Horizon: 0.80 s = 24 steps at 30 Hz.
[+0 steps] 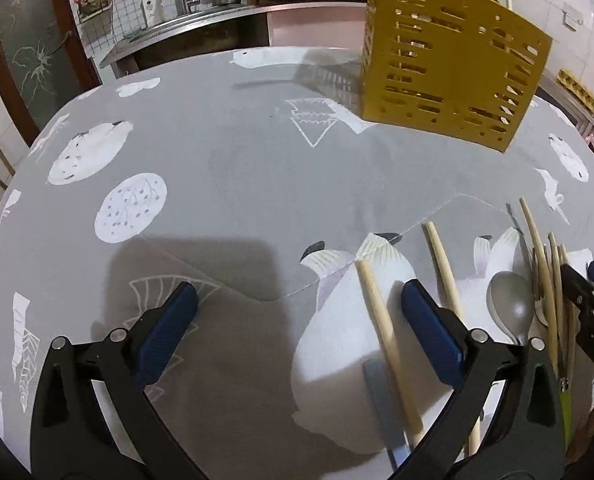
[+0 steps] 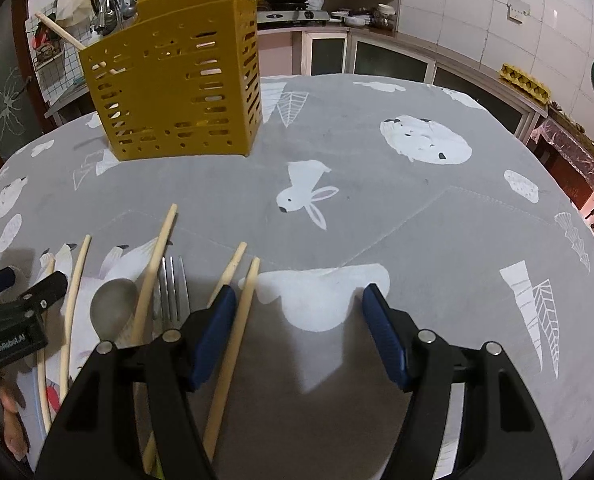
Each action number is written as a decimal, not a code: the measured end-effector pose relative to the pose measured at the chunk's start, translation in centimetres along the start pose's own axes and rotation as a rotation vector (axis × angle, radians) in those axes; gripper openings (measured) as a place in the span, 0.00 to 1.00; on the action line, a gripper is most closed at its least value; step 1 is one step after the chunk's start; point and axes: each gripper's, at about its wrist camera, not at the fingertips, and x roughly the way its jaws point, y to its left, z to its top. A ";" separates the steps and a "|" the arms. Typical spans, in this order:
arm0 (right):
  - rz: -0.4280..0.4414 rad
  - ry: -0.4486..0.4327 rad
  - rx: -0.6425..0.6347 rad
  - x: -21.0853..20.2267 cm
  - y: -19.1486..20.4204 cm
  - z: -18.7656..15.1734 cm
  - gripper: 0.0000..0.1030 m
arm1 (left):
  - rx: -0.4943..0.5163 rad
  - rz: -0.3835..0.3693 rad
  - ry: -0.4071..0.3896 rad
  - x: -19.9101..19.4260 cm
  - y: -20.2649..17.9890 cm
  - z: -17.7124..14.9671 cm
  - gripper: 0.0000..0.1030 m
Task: Organize utensils
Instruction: 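Return the right gripper to the chopsticks and close on another one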
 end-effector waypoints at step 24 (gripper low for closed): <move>0.034 0.022 0.031 0.8 0.9 1.2 0.28 | -0.021 -0.053 0.029 -1.0 -2.1 0.8 0.12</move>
